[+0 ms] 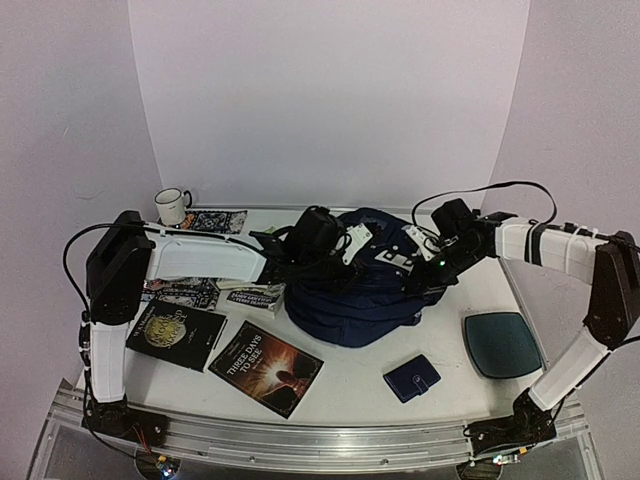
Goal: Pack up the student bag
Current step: Unzip the second largest pocket of the student bag, then pick up the second largest pocket of the bag from the student bag.
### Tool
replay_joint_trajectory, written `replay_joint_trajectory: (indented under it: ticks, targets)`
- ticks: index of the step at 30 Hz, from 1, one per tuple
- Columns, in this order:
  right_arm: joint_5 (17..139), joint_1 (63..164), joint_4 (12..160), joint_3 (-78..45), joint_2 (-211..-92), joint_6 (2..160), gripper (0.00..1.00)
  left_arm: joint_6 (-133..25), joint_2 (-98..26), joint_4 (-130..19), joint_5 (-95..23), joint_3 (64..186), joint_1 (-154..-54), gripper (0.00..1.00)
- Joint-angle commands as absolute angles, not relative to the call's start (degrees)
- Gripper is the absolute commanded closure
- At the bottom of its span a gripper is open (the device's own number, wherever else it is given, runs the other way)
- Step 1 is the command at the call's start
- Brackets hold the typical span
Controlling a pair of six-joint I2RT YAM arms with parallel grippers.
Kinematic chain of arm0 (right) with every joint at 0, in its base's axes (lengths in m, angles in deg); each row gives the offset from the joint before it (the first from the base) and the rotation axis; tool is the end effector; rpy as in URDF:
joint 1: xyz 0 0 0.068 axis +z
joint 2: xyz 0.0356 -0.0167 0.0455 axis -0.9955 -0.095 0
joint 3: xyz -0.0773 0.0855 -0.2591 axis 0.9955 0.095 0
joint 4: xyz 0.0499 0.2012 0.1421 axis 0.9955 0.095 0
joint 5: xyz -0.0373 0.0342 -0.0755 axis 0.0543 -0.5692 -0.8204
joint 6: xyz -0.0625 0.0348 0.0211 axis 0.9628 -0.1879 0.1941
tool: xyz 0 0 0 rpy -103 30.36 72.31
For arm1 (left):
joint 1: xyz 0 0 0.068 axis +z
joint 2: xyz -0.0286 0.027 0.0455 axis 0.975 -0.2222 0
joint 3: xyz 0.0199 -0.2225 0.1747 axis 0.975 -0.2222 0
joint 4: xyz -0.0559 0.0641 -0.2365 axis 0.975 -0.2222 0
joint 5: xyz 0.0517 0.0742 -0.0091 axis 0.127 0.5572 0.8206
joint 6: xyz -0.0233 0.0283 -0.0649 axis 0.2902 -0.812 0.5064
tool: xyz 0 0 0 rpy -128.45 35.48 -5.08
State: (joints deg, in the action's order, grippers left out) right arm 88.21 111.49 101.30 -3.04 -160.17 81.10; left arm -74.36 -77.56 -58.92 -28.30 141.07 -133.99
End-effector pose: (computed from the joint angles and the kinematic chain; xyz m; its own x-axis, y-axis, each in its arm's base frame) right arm 0.3044 0.1763 0.2416 -0.6833 -0.2234 -0.6951 -0.5555 0.7770 0.2963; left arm 0.2711 -0.4163 0.2291 -0.1438 0.4991 -0.8545 0.8750 0.4676 0.1258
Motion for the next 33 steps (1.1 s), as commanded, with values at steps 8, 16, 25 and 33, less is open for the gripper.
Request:
replay_joint_trajectory:
  ticks: [8, 16, 25, 33]
  targets:
    - [90.5, 124.7, 90.1, -5.3, -156.5, 72.8, 1.0, -64.2, -81.8, -56.4, -29.9, 150.1, -132.4, 1.0]
    - [81.9, 128.4, 86.3, -3.6, -159.8, 70.7, 0.93, -61.1, -80.0, -52.3, -29.3, 145.5, -132.4, 1.0]
    - [76.0, 128.3, 91.3, -2.4, -154.3, 73.1, 0.69, -61.6, -75.2, -49.2, -24.8, 138.0, -132.4, 0.84]
    - [71.5, 127.3, 98.5, -3.0, -152.1, 80.8, 0.55, -61.0, -70.3, -49.1, -22.2, 132.9, -132.4, 0.59]
